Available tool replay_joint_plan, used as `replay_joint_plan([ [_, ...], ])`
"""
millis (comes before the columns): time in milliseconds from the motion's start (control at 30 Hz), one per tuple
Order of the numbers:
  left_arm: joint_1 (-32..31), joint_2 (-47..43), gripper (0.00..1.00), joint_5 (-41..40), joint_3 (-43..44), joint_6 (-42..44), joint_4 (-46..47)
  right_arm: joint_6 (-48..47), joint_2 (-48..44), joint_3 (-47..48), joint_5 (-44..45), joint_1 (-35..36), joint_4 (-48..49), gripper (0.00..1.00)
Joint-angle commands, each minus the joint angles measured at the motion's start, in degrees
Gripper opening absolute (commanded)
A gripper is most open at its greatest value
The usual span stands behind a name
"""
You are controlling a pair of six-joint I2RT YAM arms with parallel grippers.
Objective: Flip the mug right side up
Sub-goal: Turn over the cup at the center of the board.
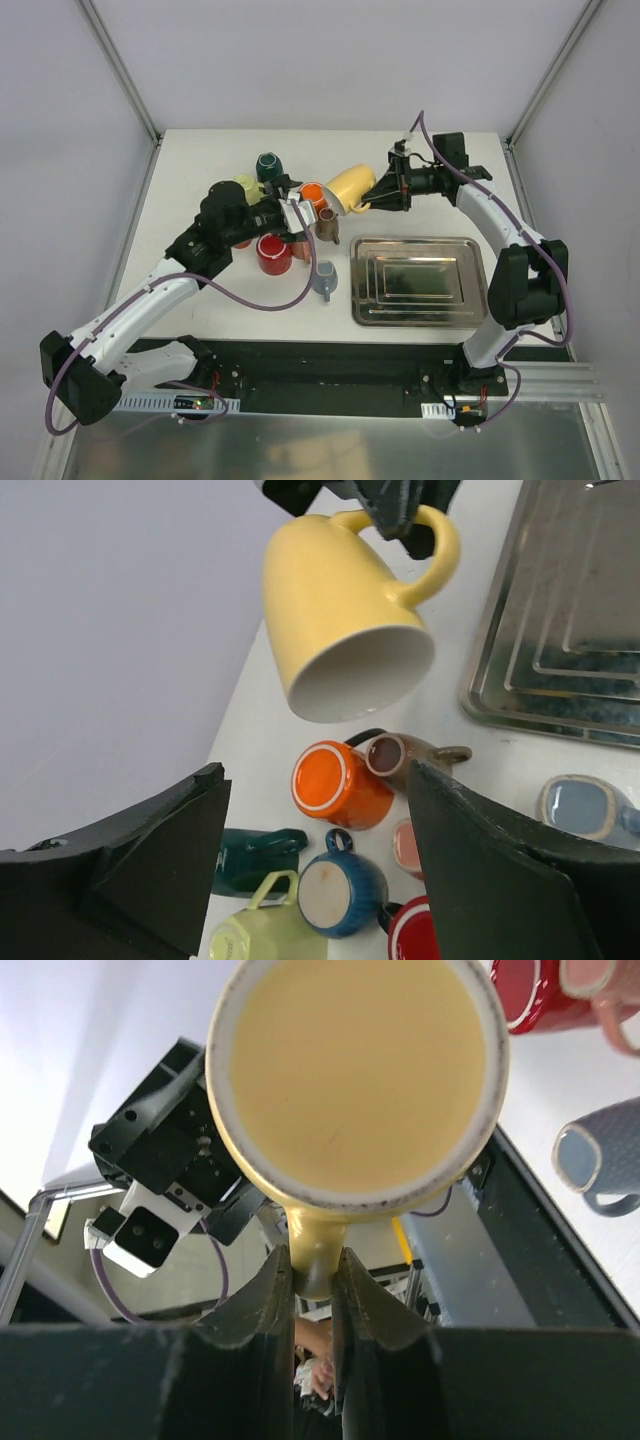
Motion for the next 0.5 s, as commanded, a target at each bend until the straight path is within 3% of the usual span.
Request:
replay_joint_plan([
  [0,-1.76,3.09,0.72,-3.80,1.33,-1.54,9.94,6.73,-7.54,-1.38,-9.55,1.00,8.86,0.00],
  [200,-3.69,6.96,0.66,-4.95,2.48,-0.93,12.14,10.24,-9.21,-3.76,-11.57,3.28,11.93,0.00],
  [333,-4.75,9.33,0.55,-5.65,3.53,-0.40,13.29,13.58,-9.56,-6.57,-13.60,4.86,15.19,0.00],
  [467,-5.45,10.74,0.25,-5.48,6.08,-2.42,12.68,13.94,-10.18,-8.59,-12.46,4.78,15.28,0.00],
])
